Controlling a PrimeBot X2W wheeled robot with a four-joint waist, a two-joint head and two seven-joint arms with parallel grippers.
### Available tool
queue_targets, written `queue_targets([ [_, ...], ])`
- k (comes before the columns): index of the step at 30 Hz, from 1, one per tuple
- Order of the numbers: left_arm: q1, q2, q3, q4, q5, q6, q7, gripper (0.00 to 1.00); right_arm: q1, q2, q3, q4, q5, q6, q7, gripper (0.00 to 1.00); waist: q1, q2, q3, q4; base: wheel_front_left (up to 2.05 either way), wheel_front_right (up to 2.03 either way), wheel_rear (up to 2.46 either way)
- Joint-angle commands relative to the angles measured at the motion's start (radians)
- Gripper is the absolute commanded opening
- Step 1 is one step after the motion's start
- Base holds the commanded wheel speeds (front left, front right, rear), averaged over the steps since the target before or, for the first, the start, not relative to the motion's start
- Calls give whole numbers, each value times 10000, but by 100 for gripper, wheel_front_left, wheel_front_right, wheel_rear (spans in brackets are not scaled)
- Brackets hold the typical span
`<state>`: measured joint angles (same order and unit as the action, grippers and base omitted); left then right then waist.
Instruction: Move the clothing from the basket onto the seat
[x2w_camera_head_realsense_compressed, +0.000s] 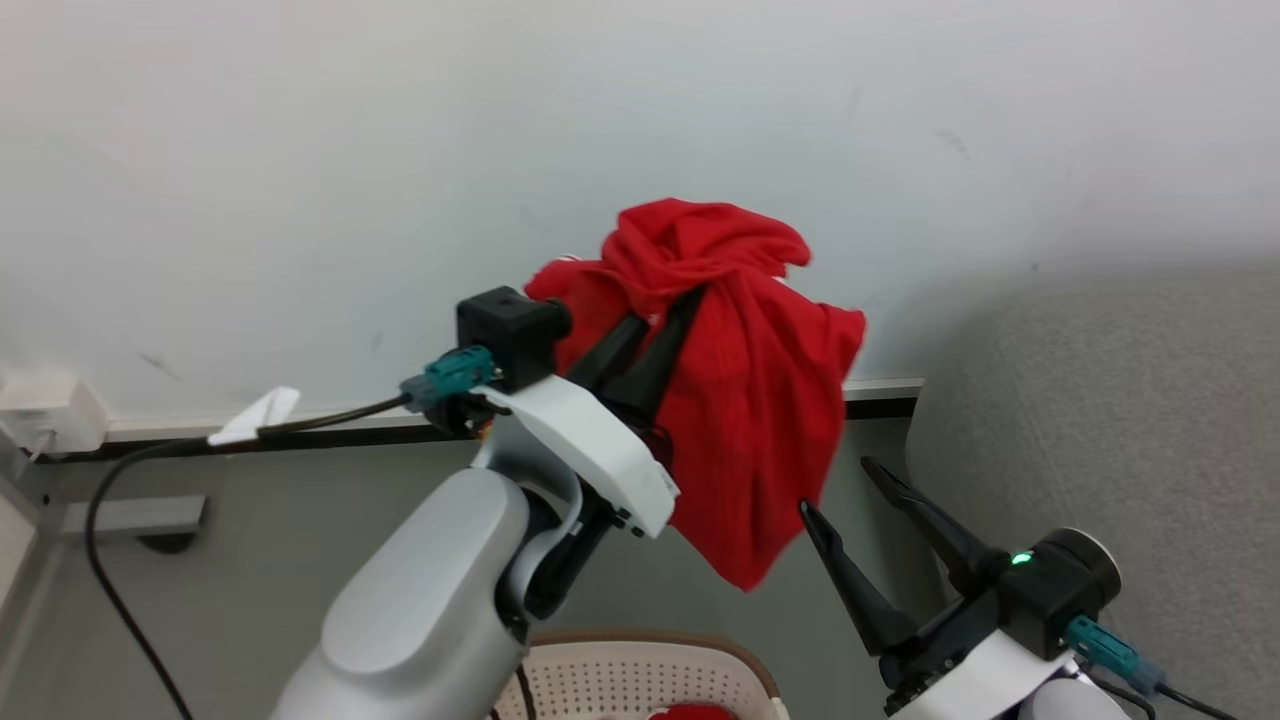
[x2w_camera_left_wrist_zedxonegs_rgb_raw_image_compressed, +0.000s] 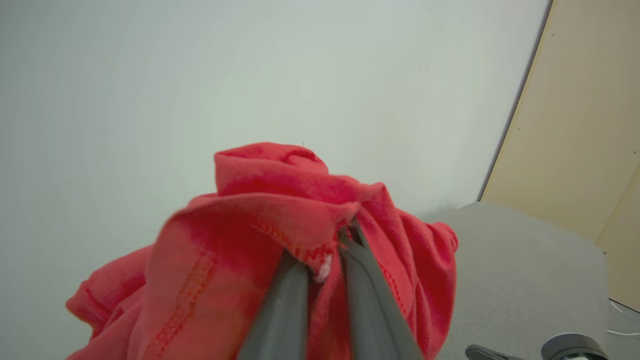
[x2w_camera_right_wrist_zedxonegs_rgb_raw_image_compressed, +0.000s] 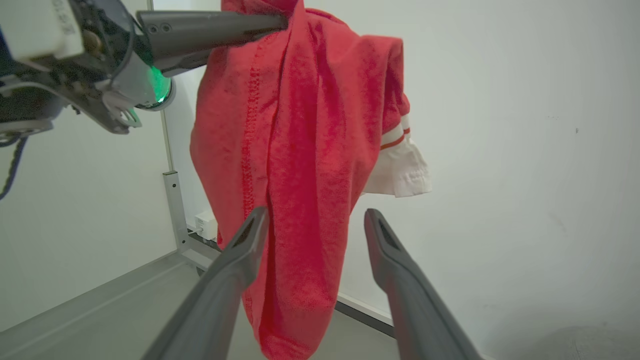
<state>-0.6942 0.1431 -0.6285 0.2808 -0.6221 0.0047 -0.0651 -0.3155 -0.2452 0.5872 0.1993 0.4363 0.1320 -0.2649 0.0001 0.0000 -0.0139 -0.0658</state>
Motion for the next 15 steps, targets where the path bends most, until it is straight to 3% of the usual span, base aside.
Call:
queue_targets([
  [1, -70, -31, -79, -54, 117, -46, 8, 0, -253, -57, 168, 258, 155, -25, 9, 100, -1, 0, 25, 160, 0, 0, 0],
  [15, 23, -625, -1134, -159, -42, -450, 199, 0, -1858, 98, 1756, 2244, 1377, -25, 8, 100, -1, 0, 3, 1460, 0, 0, 0],
])
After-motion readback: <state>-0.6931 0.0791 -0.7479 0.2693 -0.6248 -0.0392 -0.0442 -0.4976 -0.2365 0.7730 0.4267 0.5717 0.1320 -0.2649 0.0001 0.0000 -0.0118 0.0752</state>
